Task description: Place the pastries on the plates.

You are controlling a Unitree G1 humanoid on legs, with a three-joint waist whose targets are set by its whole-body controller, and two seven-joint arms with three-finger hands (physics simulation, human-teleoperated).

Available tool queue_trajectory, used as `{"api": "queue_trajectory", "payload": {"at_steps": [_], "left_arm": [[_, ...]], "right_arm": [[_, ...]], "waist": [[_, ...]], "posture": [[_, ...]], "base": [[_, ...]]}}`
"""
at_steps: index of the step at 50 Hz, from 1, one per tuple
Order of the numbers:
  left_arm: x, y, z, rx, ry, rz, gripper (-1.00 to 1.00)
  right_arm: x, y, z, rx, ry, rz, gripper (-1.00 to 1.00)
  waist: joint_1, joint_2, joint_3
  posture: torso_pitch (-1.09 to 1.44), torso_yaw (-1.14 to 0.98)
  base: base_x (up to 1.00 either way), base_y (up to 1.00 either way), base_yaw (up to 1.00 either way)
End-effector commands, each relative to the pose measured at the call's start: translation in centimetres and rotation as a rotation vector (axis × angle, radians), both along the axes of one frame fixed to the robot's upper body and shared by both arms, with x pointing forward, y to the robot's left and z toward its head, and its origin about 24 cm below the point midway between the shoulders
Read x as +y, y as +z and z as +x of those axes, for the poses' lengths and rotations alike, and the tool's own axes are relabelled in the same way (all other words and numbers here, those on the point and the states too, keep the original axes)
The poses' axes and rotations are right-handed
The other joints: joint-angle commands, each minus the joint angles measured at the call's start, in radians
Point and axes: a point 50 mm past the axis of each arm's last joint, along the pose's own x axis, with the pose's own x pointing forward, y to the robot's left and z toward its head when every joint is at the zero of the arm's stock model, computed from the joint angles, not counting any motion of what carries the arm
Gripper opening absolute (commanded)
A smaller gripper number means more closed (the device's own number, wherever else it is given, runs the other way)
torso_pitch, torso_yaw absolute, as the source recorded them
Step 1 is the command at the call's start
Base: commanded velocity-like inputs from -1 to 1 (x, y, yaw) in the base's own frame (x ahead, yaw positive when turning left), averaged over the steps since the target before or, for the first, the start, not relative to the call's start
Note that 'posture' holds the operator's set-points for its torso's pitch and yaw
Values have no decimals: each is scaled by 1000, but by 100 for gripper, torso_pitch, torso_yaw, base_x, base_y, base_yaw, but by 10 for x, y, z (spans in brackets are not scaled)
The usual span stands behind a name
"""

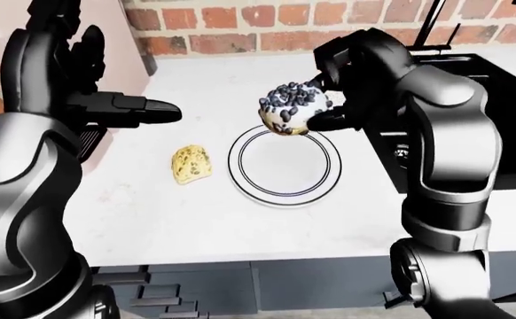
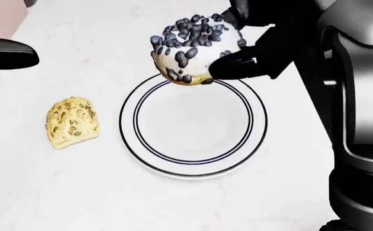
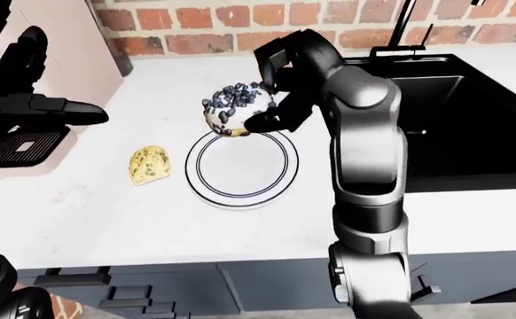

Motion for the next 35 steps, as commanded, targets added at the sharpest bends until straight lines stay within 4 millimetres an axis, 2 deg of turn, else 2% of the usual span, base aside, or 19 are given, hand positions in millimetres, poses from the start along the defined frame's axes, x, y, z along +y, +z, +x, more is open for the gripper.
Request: {"api": "queue_trajectory", "payload": {"at_steps": [1, 5, 14, 27, 35], "left_arm": [[1, 13, -7, -78, 14, 16, 100], [1, 14, -8, -80, 13, 14, 100], [2, 17, -10, -84, 11, 9, 100], [1, 15, -8, -81, 9, 13, 100], [0, 14, -8, -78, 5, 13, 100]], "right_arm": [[2, 9, -6, -76, -3, 17, -100], [6, -9, -5, -53, 3, 29, -100], [11, -25, 1, -37, -15, 43, -100], [6, -53, 7, -56, -112, 59, -100], [1, -57, 7, -56, -146, 64, -100]], "waist": [[0, 3, -27], [1, 4, -30], [0, 7, -32], [2, 6, -38], [2, 4, -39]], "posture": [[5, 0], [5, 0], [5, 0], [5, 0], [5, 0]], "base": [[0, 0, 0], [0, 0, 0], [0, 0, 0], [0, 0, 0], [0, 0, 0]]}}
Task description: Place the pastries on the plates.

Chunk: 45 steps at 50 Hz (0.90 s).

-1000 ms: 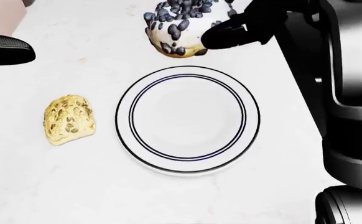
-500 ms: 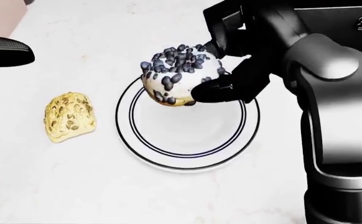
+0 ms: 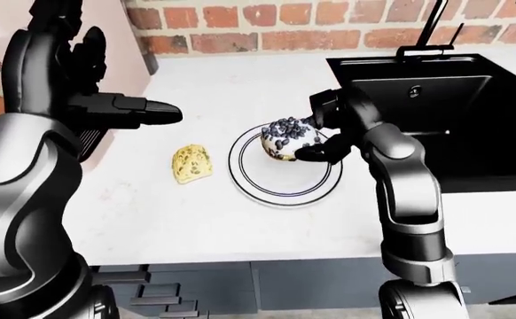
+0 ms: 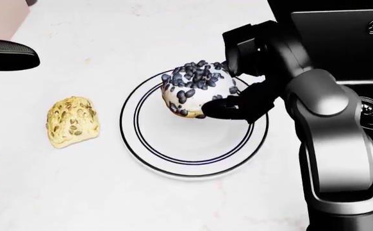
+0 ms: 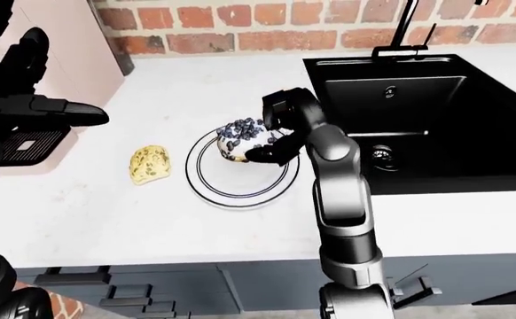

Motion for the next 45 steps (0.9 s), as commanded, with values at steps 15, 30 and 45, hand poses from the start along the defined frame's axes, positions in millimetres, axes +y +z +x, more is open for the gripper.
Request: {"api": "queue_trajectory", "payload": {"at_steps": [15, 30, 45], "left_arm": [[0, 17, -8, -87, 10, 11, 100], [-1, 19, -8, -91, 8, 16, 100], [-1, 19, -9, -91, 6, 18, 100]], "right_arm": [[1, 10, -7, -81, 13, -20, -100], [3, 2, -6, -67, 22, -22, -76], [4, -2, -7, -47, 38, -33, 17]], "waist": [[0, 0, -30], [-1, 1, -31], [0, 0, -31]], "posture": [[5, 0], [5, 0], [5, 0]], "base": [[0, 0, 0], [0, 0, 0], [0, 0, 0]]}}
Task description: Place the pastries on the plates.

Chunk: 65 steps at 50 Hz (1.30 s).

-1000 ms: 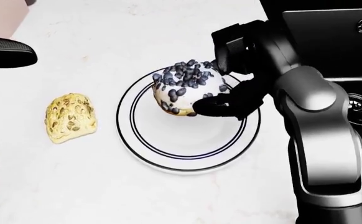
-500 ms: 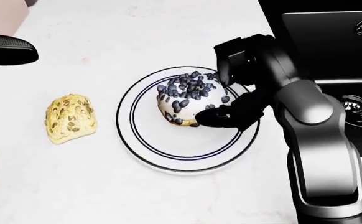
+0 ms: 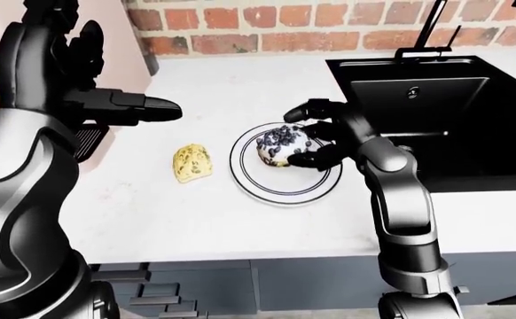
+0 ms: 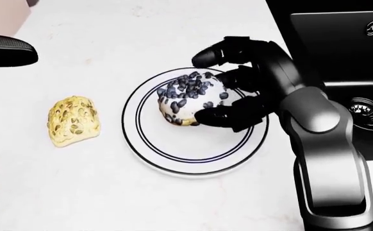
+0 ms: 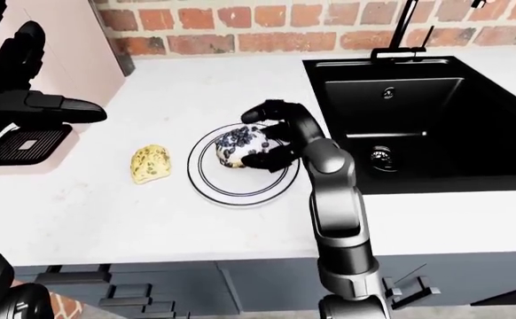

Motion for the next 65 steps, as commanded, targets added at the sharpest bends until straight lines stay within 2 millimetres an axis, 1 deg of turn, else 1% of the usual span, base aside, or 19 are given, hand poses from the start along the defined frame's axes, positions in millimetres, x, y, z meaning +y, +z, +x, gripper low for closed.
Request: {"api": "queue_trajectory", "payload": {"at_steps": [1, 3, 6, 8, 10, 13, 15, 25, 34, 36, 38, 41, 46, 47, 48, 49, 53, 58, 65], "left_arm": [[0, 13, -7, -80, 8, 12, 100], [1, 14, -7, -81, 9, 10, 100], [1, 14, -8, -81, 9, 10, 100], [1, 14, -7, -81, 9, 11, 100], [1, 14, -7, -81, 10, 12, 100], [1, 14, -8, -82, 11, 11, 100], [1, 14, -7, -82, 11, 12, 100], [0, 16, -6, -84, 10, 10, 100], [0, 17, -6, -87, 9, 8, 100], [1, 16, -6, -84, 9, 2, 100], [3, 17, -7, -86, 14, -6, 100], [3, 15, -8, -82, 12, -20, 100], [6, 11, -12, -70, 10, -32, 100], [6, 9, -13, -67, 13, -30, 100], [7, 7, -14, -65, 13, -32, 100], [7, 6, -15, -61, 14, -31, 100], [6, 2, -17, -57, 5, -29, 100], [7, -6, -18, -49, -1, -33, 100], [4, -12, -21, -42, -38, -34, 100]], "right_arm": [[0, 19, -1, -89, 0, -3, 18], [0, 19, -2, -87, 2, -2, 20], [0, 20, -3, -87, 5, -7, 34], [-1, 21, -4, -87, 4, -7, 38], [-1, 21, -4, -86, 5, -7, 51], [-2, 22, -5, -88, 4, -7, 90], [-2, 23, -4, -87, 5, -8, 100], [-2, 29, -6, -97, 7, -2, 100], [-7, 52, -12, -175, -38, 53, 100], [-12, 55, -15, -199, -74, 73, 100], [-18, 64, -19, -232, -109, 103, 100], [-23, 72, -24, -258, -141, 136, 100], [-29, 77, -35, -286, -201, 184, 100], [-33, 81, -38, -302, -227, 202, 100], [-35, 90, -43, -358, -238, 248, 100], [-39, 95, -48, -355, -264, 284, 100], [-44, 105, -62, -383, -301, 266, 100], [-53, 110, -83, -399, -343, 246, 100], [-62, 94, -103, -381, -401, 238, 100]], "waist": [[0, 3, -26], [0, 3, -26], [0, 3, -26], [1, 3, -26], [1, 3, -26], [1, 3, -26], [1, 3, -26], [1, 3, -27], [2, 3, -26], [3, 3, -25], [4, 2, -25], [4, 1, -25], [6, -1, -23], [5, -1, -22], [5, -2, -23], [5, -1, -22], [10, -3, -19], [12, -9, -15], [14, -14, -14]], "posture": [[5, 0], [5, 0], [5, 0], [5, 0], [5, 0], [5, 0], [5, 0], [5, 0], [5, 0], [5, 0], [5, 0], [5, 0], [5, 0], [5, 0], [5, 0], [5, 0], [5, 0], [5, 0], [5, 0]], "base": [[0, 0, 0], [0, 0, 0], [0, 0, 0], [0, 0, 0], [0, 0, 0], [0, 0, 0], [0, 0, 0], [0, 0, 0], [0, 0, 0], [0, 0, 0], [0, 0, 0], [0, 0, 0], [0, 0, 0], [0, 0, 0], [0, 0, 0], [0, 0, 0], [0, 0, 0], [0, 0, 0], [0, 0, 0]]}}
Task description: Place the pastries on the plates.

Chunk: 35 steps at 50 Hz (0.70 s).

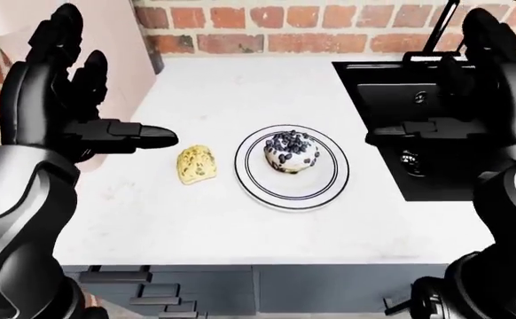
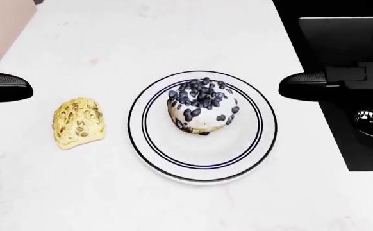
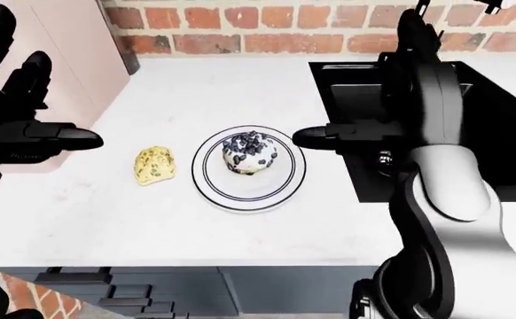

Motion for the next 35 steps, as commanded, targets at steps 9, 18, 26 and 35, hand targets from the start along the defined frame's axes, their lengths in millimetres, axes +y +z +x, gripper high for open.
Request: {"api": "queue_trajectory", "payload": {"at_steps": [9, 18, 26, 35], "left_arm": [[-9, 0, -4, -50, -32, 22, 100], [-25, -22, -2, 15, -97, 20, 100], [-36, -39, 2, 66, -128, 59, 100], [-41, -45, 25, 88, -108, 127, 100]], "right_arm": [[-14, -8, -28, -49, -73, 23, 100], [-17, -16, -30, -42, -85, 41, 100], [-15, -21, -29, -31, -84, 44, 100], [-16, -21, -29, -37, -82, 47, 100]], "waist": [[3, 1, -24], [1, -2, -29], [2, -7, -33], [6, -13, -36]], "posture": [[5, 0], [5, 0], [5, 0], [5, 0]], "base": [[0, 0, 0], [0, 0, 0], [0, 0, 0], [0, 0, 0]]}}
